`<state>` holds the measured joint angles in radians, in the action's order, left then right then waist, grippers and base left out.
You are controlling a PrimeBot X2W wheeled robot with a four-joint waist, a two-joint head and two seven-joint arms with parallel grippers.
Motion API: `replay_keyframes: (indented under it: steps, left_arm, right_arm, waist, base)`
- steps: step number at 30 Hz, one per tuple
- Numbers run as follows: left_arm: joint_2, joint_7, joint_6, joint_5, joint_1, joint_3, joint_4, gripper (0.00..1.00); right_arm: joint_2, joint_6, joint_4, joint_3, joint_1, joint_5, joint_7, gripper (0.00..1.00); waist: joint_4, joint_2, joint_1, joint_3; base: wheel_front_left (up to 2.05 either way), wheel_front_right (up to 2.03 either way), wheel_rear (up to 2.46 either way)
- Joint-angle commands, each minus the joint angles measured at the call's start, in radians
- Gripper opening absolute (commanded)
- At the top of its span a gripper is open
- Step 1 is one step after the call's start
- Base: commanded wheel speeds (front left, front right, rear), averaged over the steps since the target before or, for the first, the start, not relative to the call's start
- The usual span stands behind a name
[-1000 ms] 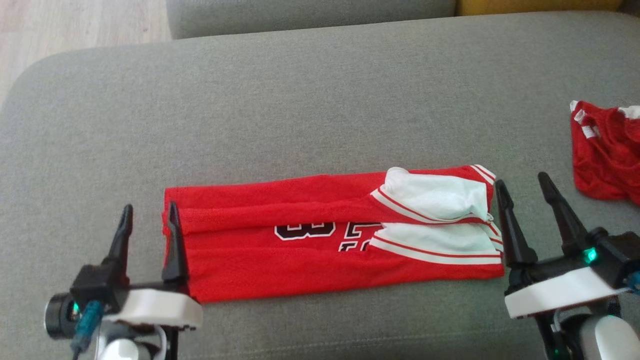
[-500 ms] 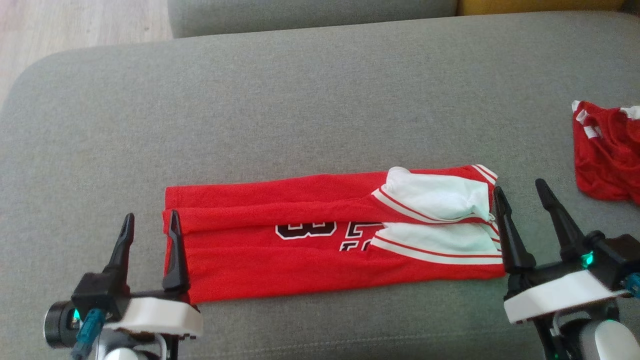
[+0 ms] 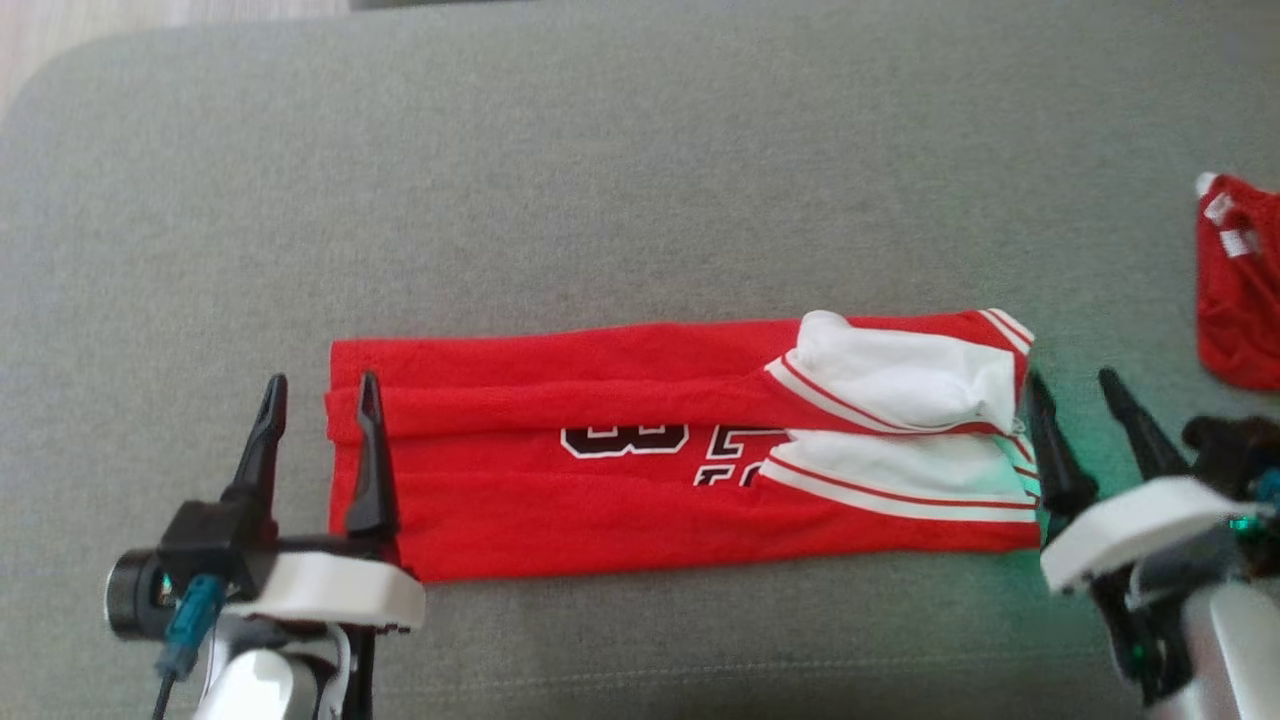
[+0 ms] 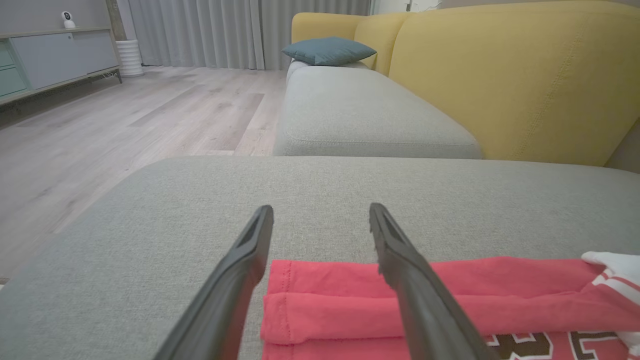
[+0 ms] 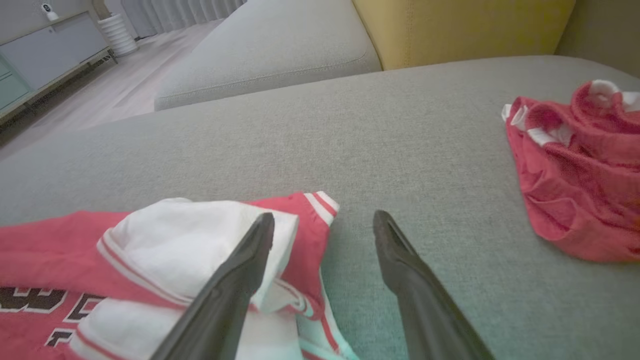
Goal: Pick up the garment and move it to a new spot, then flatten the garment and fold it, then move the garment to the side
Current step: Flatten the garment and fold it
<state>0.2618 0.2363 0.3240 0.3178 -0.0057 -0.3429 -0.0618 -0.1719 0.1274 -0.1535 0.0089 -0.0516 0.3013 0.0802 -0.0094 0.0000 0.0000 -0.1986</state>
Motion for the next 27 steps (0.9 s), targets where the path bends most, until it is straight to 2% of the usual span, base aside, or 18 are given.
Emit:
replay_keyframes:
  steps: [1, 7, 14, 15, 16, 17, 21, 27]
  left_arm:
    - [0.006, 0.01, -0.006, -0.014, -0.051, 0.034, -0.026, 1.0]
    - [-0.005, 0.016, -0.017, -0.017, -0.087, 0.027, -0.009, 1.0]
    - [-0.019, 0.021, -0.019, -0.018, -0.099, 0.028, -0.002, 1.0]
    - [-0.018, 0.021, -0.018, -0.02, -0.1, 0.028, 0.0, 1.0]
    - [-0.017, 0.021, -0.018, -0.021, -0.1, 0.029, 0.001, 1.0]
    - [-0.016, 0.022, -0.019, -0.022, -0.101, 0.03, 0.002, 1.0]
    - [-0.016, 0.023, -0.018, -0.022, -0.1, 0.033, 0.005, 1.0]
    - [-0.016, 0.024, -0.016, -0.022, -0.092, 0.038, 0.009, 1.0]
  right_arm:
    - [-0.019, 0.003, 0.005, 0.011, -0.049, 0.017, 0.002, 1.0]
    - [-0.032, 0.003, -0.123, 0.058, -0.097, 0.056, 0.113, 1.0]
    - [-0.05, 0.003, -0.159, 0.137, -0.094, 0.105, 0.223, 1.0]
    - [-0.053, 0.003, -0.155, 0.146, -0.093, 0.114, 0.233, 0.78]
    - [-0.057, 0.003, -0.148, 0.153, -0.093, 0.122, 0.238, 0.3]
    - [-0.061, 0.003, -0.141, 0.16, -0.092, 0.131, 0.243, 0.0]
    - [-0.085, 0.003, -0.092, 0.161, -0.088, 0.164, 0.222, 0.0]
    - [-0.16, 0.003, -0.038, 0.102, -0.065, 0.183, 0.175, 0.0]
  waist:
    - [0.011, 0.0, 0.0, -0.024]
    - [0.027, 0.0, 0.0, -0.067]
    - [0.032, 0.0, 0.0, -0.082]
    - [0.031, 0.0, 0.0, -0.083]
    - [0.031, 0.0, 0.0, -0.083]
    - [0.03, 0.0, 0.0, -0.082]
    - [0.026, 0.0, 0.0, -0.075]
    - [0.021, 0.0, 0.0, -0.054]
  base:
    - [0.0, 0.0, 0.0]
    - [0.0, 0.0, 0.0]
    - [0.0, 0.0, 0.0]
    - [0.0, 0.0, 0.0]
    - [0.0, 0.0, 0.0]
    - [0.0, 0.0, 0.0]
    - [0.0, 0.0, 0.0]
    - [0.0, 0.0, 0.0]
